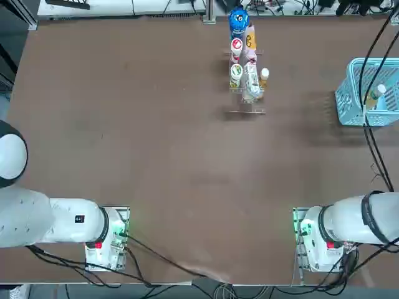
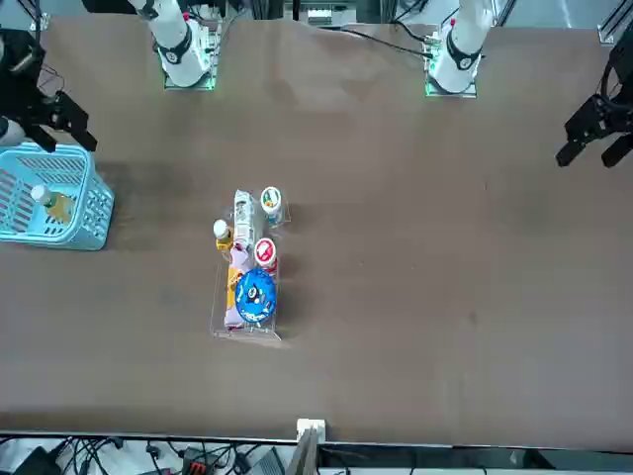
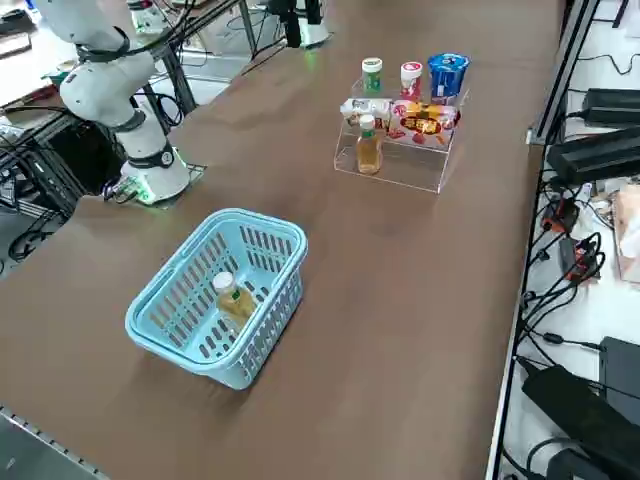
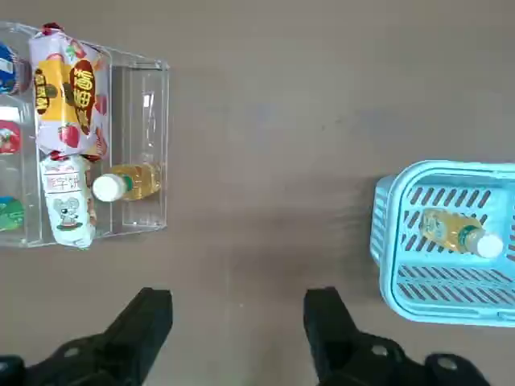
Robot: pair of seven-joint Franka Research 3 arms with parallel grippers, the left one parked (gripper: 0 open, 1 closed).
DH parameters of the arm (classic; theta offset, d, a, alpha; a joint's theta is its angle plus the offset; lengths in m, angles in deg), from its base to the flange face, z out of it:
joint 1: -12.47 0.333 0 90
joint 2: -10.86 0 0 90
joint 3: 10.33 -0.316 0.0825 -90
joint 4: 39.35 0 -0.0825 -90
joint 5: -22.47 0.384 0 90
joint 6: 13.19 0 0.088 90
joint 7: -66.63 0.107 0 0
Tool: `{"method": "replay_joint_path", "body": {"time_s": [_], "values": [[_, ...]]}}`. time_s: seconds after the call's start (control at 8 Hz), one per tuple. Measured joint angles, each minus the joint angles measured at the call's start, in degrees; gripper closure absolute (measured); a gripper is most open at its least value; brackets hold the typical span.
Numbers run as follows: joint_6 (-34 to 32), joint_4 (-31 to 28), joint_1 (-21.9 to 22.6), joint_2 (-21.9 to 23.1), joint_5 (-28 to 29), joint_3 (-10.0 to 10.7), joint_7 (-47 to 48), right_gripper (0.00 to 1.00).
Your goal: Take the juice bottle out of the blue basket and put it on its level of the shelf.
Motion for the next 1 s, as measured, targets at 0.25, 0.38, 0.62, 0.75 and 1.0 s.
{"method": "replay_joint_path", "body": {"time_s": [0.25, 0.38, 0.62, 0.75, 1.0], "values": [[-0.5, 0.0, -0.2, -0.1, 0.0, 0.0, 0.0, 0.00], [-0.6, 0.0, -0.4, -0.1, 0.0, 0.0, 0.0, 0.00], [-0.5, 0.0, -0.5, -0.1, 0.0, 0.0, 0.0, 0.00], [-0.5, 0.0, -0.8, -0.2, 0.0, 0.0, 0.0, 0.00], [-0.5, -0.2, -3.2, -1.1, -0.2, 0.2, 0.0, 0.00]]}}
